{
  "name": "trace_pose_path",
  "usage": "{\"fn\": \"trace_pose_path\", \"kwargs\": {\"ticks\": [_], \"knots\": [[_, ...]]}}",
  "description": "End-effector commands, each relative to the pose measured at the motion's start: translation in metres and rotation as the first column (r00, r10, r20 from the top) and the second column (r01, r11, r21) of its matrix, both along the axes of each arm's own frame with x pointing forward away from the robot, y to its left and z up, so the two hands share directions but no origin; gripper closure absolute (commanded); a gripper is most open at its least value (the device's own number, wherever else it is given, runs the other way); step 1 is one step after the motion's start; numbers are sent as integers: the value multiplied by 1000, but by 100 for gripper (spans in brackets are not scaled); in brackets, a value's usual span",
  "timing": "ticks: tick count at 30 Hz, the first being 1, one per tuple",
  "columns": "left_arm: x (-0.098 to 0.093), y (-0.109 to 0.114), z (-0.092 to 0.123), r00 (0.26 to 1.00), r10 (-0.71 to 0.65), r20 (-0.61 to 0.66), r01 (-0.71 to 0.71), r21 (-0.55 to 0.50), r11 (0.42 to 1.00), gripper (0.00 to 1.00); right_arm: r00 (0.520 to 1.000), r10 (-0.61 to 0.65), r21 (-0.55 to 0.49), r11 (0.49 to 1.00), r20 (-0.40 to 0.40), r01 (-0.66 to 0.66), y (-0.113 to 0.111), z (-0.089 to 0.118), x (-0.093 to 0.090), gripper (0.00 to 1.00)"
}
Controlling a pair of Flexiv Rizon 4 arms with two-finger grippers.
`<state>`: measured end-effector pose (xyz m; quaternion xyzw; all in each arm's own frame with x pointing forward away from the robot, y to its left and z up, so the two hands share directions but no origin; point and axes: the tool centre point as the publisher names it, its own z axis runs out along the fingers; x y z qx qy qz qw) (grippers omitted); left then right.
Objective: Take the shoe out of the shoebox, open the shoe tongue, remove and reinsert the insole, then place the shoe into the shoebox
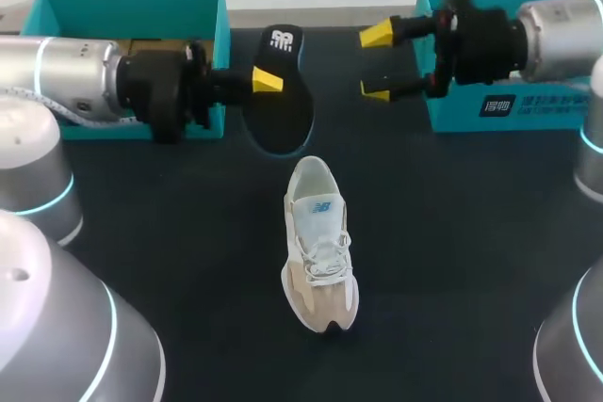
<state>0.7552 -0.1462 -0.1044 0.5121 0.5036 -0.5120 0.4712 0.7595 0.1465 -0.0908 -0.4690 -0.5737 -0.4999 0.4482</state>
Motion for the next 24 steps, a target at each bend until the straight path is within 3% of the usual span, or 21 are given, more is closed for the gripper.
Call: {"fn": "trace_pose_path", "kwargs": {"ticks": [1, 12, 19, 24], "knots": [[-3, 7, 0, 1000, 5, 0, -5, -2, 1000, 100, 1000, -1, 14, 1000, 11, 0, -17, -1, -11, 0], [-3, 11, 4, 1000, -7, 7, 7, -8, 1000, 100, 1000, -8, 21, 1000, 19, 7, -25, 0, -15, 0], [-5, 7, 19, 979, -15, -202, 24, 43, 999, 100, 1000, -8, 21, 1000, 19, 7, -25, 0, -15, 0], [1, 3, 27, 931, 76, -356, -32, 128, 991, 100, 1000, -8, 21, 1000, 19, 7, -25, 0, -15, 0]]}}
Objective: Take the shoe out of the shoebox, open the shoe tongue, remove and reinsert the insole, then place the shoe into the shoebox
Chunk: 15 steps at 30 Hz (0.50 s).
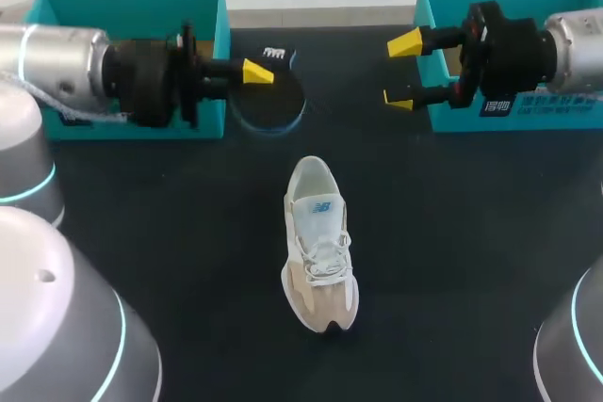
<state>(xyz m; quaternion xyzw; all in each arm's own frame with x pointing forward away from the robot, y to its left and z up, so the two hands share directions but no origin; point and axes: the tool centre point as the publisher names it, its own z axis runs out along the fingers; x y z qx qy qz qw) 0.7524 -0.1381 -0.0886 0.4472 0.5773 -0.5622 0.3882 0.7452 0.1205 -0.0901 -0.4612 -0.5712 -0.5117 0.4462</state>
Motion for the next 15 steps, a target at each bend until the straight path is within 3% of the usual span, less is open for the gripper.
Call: {"fn": "trace_pose_path", "kwargs": {"ticks": [1, 8, 14, 15], "knots": [[5, -5, 11, 992, 58, -113, -47, 101, 994, 100, 1000, -2, -1, 1000, 1, 2, 1, 0, 0, 0], [11, -7, 3, 909, 40, -415, -17, 59, 998, 100, 1000, -2, -1, 1000, 1, 2, 1, 0, 0, 0], [19, -5, -9, 714, -29, -700, -14, -56, 998, 100, 1000, -2, -1, 1000, 1, 2, 1, 0, 0, 0], [19, -5, -9, 649, -31, -760, -34, -69, 997, 100, 1000, -2, -1, 1000, 1, 2, 1, 0, 0, 0]]}}
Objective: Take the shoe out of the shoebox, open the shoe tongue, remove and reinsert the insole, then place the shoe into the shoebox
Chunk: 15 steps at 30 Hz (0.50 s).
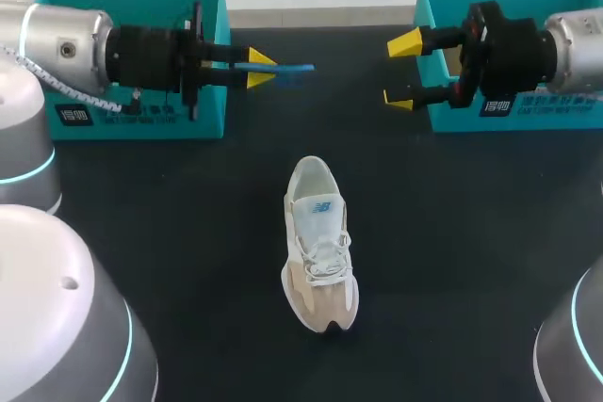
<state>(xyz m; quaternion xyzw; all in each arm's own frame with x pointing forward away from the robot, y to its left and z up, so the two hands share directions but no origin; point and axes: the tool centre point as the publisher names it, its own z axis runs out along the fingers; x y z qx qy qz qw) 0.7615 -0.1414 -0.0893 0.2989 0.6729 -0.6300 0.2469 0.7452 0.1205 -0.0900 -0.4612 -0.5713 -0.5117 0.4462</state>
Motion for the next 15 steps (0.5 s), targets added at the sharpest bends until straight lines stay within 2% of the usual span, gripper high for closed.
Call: {"fn": "trace_pose_path", "kwargs": {"ticks": [1, 3, 15], "knots": [[13, -1, -9, 885, -29, -465, -32, -123, 992, 100, 1000, -2, -1, 1000, 1, 2, 1, 0, 0, 0], [24, 0, -13, 823, 0, -568, -56, -82, 995, 100, 1000, -2, -1, 1000, 1, 2, 1, 0, 0, 0], [24, 0, -13, 823, 0, -568, -56, -82, 995, 100, 1000, -2, -1, 1000, 1, 2, 1, 0, 0, 0]]}}
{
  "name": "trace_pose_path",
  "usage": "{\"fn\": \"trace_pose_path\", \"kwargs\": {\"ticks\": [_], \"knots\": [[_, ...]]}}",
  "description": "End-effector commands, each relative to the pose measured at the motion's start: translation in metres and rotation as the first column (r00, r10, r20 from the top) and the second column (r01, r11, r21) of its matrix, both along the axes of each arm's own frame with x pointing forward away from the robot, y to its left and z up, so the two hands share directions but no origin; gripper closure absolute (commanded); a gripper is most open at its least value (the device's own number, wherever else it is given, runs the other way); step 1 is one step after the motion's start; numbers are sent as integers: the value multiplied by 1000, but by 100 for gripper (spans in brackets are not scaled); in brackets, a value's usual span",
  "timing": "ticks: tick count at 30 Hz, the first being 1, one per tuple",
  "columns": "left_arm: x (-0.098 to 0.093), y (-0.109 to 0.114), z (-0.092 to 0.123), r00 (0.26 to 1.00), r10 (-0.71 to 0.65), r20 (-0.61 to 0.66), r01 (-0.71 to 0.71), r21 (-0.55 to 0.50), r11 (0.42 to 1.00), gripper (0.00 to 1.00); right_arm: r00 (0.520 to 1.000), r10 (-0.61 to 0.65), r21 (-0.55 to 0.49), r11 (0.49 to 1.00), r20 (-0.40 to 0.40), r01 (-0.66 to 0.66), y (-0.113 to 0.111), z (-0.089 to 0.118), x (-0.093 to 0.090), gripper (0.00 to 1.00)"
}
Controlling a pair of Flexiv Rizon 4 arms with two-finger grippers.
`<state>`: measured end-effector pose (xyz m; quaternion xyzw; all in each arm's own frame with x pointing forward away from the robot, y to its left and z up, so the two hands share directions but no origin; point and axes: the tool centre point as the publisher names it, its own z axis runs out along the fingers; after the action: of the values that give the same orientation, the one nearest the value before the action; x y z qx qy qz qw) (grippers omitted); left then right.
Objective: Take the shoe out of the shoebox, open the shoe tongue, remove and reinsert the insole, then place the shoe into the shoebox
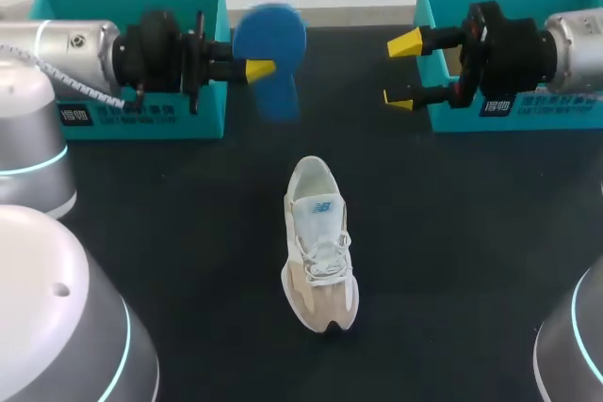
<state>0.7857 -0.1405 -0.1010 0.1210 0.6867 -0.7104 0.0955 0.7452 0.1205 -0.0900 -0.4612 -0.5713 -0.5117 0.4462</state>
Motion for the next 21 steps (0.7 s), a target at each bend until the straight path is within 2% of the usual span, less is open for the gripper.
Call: {"fn": "trace_pose_path", "kwargs": {"ticks": [1, 7, 9, 10, 11, 13, 14, 17, 21], "knots": [[0, -1, -1, 993, 8, -116, -9, -5, 1000, 100, 1000, -2, -1, 1000, 1, 2, 1, 0, 0, 0], [0, -1, -1, 993, 8, -116, -9, -5, 1000, 100, 1000, -2, -1, 1000, 1, 2, 1, 0, 0, 0], [-5, -2, 6, 959, 0, -283, 11, 39, 999, 100, 1000, -2, -1, 1000, 1, 2, 1, 0, 0, 0], [-7, -2, 9, 946, -15, -323, 23, 22, 999, 100, 1000, -2, -1, 1000, 1, 2, 1, 0, 0, 0], [-8, -3, 12, 914, -22, -404, 37, 28, 999, 100, 1000, -2, -1, 1000, 1, 2, 1, 0, 0, 0], [-10, -4, 15, 874, -20, -486, 50, 48, 998, 100, 1000, -2, -1, 1000, 1, 2, 1, 0, 0, 0], [-10, -5, 16, 828, -15, -560, 71, 78, 994, 100, 1000, -2, -1, 1000, 1, 2, 1, 0, 0, 0], [-12, -7, 16, 741, 17, -671, 86, 119, 989, 100, 1000, -2, -1, 1000, 1, 2, 1, 0, 0, 0], [-16, -10, 20, 558, 14, -829, 116, 95, 989, 100, 1000, -2, -1, 1000, 1, 2, 1, 0, 0, 0]]}}
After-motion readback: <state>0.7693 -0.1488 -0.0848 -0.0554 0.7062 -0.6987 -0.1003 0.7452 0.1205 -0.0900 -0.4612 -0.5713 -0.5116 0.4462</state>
